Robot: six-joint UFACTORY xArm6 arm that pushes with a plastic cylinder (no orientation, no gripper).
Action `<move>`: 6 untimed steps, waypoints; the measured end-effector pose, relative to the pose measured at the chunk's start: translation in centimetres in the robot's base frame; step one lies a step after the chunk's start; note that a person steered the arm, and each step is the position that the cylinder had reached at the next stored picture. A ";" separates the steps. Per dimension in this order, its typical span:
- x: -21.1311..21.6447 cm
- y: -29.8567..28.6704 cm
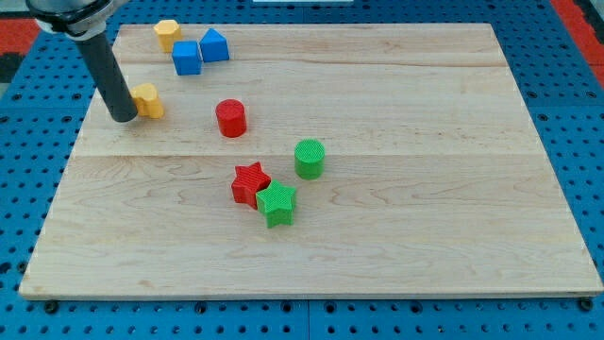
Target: Move the red star and green star towards the down
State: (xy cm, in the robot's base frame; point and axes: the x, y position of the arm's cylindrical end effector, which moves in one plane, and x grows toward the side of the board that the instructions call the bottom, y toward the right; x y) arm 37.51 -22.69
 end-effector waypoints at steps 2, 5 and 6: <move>-4.2 3.7; 9.2 7.1; 9.2 14.3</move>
